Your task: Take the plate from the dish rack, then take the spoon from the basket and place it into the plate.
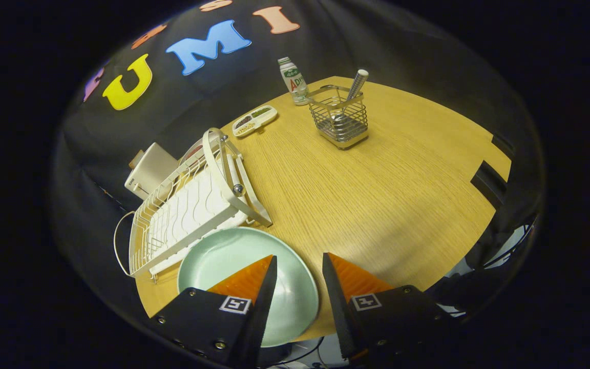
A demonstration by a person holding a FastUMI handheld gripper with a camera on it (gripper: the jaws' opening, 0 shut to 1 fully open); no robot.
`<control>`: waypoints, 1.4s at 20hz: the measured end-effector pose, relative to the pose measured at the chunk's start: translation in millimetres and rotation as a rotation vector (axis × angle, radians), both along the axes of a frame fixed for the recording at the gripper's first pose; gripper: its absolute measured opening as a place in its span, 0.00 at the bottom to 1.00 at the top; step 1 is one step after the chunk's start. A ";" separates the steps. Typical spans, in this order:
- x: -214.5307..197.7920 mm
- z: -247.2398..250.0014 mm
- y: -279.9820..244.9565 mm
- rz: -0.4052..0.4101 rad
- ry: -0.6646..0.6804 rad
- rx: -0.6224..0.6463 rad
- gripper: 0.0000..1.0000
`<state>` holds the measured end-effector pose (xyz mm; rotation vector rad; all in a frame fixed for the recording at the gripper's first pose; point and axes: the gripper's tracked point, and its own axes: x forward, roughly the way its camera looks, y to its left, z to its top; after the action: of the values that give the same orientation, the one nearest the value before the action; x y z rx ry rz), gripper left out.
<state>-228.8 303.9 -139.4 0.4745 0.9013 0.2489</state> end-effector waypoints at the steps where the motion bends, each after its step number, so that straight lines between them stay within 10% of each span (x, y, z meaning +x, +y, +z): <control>1: 3.3 2.4 -0.8 -0.004 -0.007 0.000 0.57; 21: 161.1 57.5 -110.3 -0.302 -0.344 -0.084 0.57; 28: 207.7 44.1 -120.0 -0.268 -0.431 -0.039 0.57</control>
<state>-21.1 183.9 -95.3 0.4768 0.4153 0.0814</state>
